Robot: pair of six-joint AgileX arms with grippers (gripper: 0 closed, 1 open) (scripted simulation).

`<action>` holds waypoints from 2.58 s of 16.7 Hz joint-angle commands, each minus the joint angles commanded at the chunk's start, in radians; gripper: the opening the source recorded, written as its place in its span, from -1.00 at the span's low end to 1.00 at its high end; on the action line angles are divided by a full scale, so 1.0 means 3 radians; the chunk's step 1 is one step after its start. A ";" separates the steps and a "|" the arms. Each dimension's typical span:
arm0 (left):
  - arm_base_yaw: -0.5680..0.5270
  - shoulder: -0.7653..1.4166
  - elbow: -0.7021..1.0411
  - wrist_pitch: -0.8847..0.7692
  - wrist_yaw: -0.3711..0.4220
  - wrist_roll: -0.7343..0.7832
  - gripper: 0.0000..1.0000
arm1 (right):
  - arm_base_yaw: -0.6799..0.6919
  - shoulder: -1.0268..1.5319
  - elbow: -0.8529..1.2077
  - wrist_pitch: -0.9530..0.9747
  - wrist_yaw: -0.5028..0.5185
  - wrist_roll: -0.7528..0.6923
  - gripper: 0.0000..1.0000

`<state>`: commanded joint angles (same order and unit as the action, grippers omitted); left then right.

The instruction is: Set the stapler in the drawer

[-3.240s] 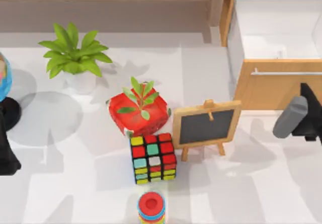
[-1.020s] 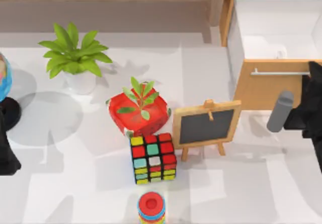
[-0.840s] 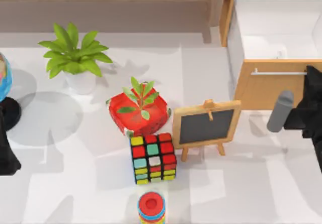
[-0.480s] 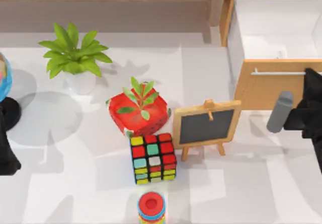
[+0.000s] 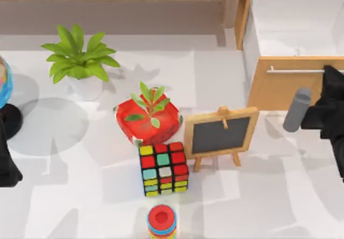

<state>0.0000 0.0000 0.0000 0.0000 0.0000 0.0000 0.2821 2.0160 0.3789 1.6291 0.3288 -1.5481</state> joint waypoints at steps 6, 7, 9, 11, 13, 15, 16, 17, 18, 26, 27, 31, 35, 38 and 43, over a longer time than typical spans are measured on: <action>0.0000 0.0000 0.0000 0.0000 0.0000 0.0000 1.00 | -0.0125 0.0177 0.0505 -0.0368 -0.0165 -0.0010 -1.00; 0.0000 0.0000 0.0000 0.0000 0.0000 0.0000 1.00 | -0.0136 0.0186 0.0561 -0.0395 -0.0181 -0.0015 -1.00; 0.0000 0.0000 0.0000 0.0000 0.0000 0.0000 1.00 | -0.0142 0.0190 0.0592 -0.0409 -0.0190 -0.0018 -1.00; 0.0000 0.0000 0.0000 0.0000 0.0000 0.0000 1.00 | -0.0142 0.0190 0.0592 -0.0409 -0.0190 -0.0018 -1.00; 0.0000 0.0000 0.0000 0.0000 0.0000 0.0000 1.00 | -0.0140 0.0185 0.0585 -0.0414 -0.0183 -0.0009 -1.00; 0.0000 0.0000 0.0000 0.0000 0.0000 0.0000 1.00 | -0.0160 0.0231 0.0698 -0.0483 -0.0203 -0.0010 -1.00; 0.0000 0.0000 0.0000 0.0000 0.0000 0.0000 1.00 | -0.0176 0.0267 0.0790 -0.0537 -0.0219 -0.0011 -1.00; 0.0000 0.0000 0.0000 0.0000 0.0000 0.0000 1.00 | -0.0195 0.0309 0.0897 -0.0601 -0.0237 -0.0011 -1.00; 0.0000 0.0000 0.0000 0.0000 0.0000 0.0000 1.00 | -0.0215 0.0355 0.1011 -0.0668 -0.0256 -0.0012 -1.00; 0.0000 0.0000 0.0000 0.0000 0.0000 0.0000 1.00 | -0.0295 0.0535 0.1462 -0.0938 -0.0334 -0.0014 -1.00; 0.0000 0.0000 0.0000 0.0000 0.0000 0.0000 1.00 | -0.0287 0.0524 0.1446 -0.0937 -0.0327 -0.0006 -1.00; 0.0000 0.0000 0.0000 0.0000 0.0000 0.0000 1.00 | -0.0313 0.0621 0.1665 -0.1059 -0.0351 -0.0007 -1.00; 0.0000 0.0000 0.0000 0.0000 0.0000 0.0000 1.00 | -0.0367 0.0825 0.2127 -0.1317 -0.0403 -0.0010 -1.00; 0.0000 0.0000 0.0000 0.0000 0.0000 0.0000 1.00 | -0.0397 0.0936 0.2381 -0.1459 -0.0431 -0.0011 -1.00; 0.0000 0.0000 0.0000 0.0000 0.0000 0.0000 1.00 | -0.0401 0.0951 0.2416 -0.1478 -0.0435 -0.0012 -1.00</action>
<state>0.0000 0.0000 0.0000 0.0000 0.0000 0.0000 0.1617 2.3013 1.1036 1.1858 0.1983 -1.5516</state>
